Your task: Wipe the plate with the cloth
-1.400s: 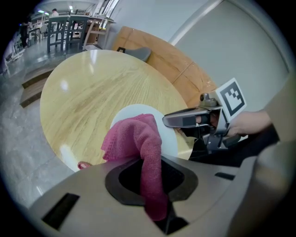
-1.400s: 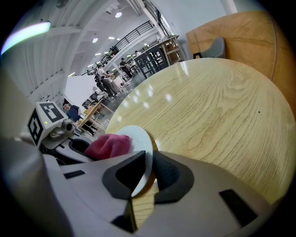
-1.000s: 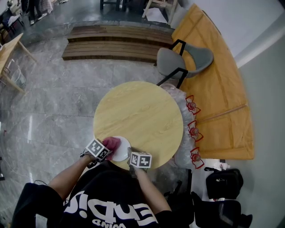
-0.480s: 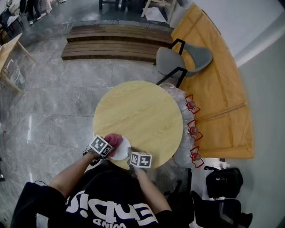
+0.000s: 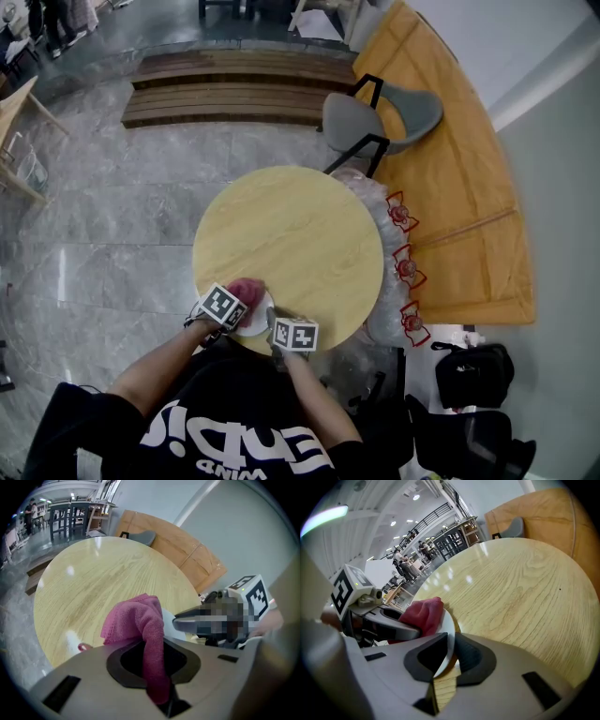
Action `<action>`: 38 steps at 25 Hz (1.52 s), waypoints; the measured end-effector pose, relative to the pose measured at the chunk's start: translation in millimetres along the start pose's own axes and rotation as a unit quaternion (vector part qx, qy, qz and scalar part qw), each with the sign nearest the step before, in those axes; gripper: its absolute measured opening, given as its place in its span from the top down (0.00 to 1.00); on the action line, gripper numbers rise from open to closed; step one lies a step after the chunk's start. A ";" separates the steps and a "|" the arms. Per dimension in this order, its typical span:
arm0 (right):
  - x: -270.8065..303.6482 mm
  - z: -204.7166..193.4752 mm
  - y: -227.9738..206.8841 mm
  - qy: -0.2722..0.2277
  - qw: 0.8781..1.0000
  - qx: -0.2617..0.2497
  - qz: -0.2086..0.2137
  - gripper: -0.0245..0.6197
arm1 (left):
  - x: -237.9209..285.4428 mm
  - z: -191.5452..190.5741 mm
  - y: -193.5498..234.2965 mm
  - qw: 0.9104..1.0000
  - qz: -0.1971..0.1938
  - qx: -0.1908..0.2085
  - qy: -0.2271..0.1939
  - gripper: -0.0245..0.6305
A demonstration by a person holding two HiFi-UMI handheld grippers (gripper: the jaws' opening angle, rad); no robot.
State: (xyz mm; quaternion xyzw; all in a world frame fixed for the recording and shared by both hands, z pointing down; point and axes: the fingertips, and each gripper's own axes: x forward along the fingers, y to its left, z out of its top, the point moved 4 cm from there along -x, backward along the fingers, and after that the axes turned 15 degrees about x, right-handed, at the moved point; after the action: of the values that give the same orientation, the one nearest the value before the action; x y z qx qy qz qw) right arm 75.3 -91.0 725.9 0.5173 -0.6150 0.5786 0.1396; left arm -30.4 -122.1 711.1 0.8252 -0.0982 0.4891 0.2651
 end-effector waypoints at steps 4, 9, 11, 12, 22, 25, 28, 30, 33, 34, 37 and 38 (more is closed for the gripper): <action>0.3 1.6 0.4 -0.002 1.000 0.001 0.001 0.86 | 5.3 8.7 -6.4 1.000 -0.014 0.008 -0.007 0.87; 1.0 0.2 0.7 -0.004 1.000 0.002 0.000 0.86 | 12.5 11.8 -18.4 1.000 -0.027 0.007 0.000 0.87; 1.2 0.0 0.9 -0.006 1.000 0.004 0.001 0.86 | 15.5 12.2 -23.7 0.999 -0.035 0.008 0.000 0.87; 1.5 0.3 1.0 -0.007 1.000 0.005 0.003 0.86 | 16.7 12.1 -25.1 0.999 -0.037 0.007 0.000 0.87; 0.7 3.5 0.4 -0.010 1.000 0.000 0.006 0.86 | 19.7 5.4 -36.3 0.998 -0.056 0.008 0.005 0.87; 1.9 1.9 0.2 -0.007 1.000 -0.008 0.006 0.86 | 17.7 -3.6 -37.9 0.998 -0.067 0.001 0.003 0.87; 0.5 2.8 1.6 -0.003 1.000 -0.012 0.006 0.86 | 15.1 -8.3 -37.1 0.997 -0.075 -0.012 0.000 0.87; 0.4 2.0 -0.5 0.004 1.000 -0.016 0.003 0.86 | 13.5 -9.2 -36.8 0.997 -0.076 -0.018 0.000 0.87; -3.0 3.9 -1.6 0.013 0.999 -0.038 -0.013 0.86 | 6.1 -8.0 -36.8 0.997 -0.078 -0.019 -0.004 0.87; -6.0 6.6 -0.3 0.012 0.999 -0.048 -0.016 0.86 | 2.7 -6.9 -36.5 0.997 -0.080 -0.019 -0.008 0.87; -17.9 17.5 8.1 0.005 0.998 -0.063 -0.006 0.86 | -8.9 -1.2 -34.1 0.996 -0.084 -0.023 -0.022 0.87; -22.3 21.4 11.5 0.004 0.998 -0.066 -0.003 0.86 | -13.3 1.9 -32.9 0.996 -0.085 -0.025 -0.028 0.87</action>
State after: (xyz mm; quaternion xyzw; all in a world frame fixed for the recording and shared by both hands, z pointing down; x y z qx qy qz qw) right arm 84.7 -101.1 695.9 0.5065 -0.6501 0.5379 0.1773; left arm -21.8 -96.8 687.7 0.8371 -0.0472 0.4390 0.3229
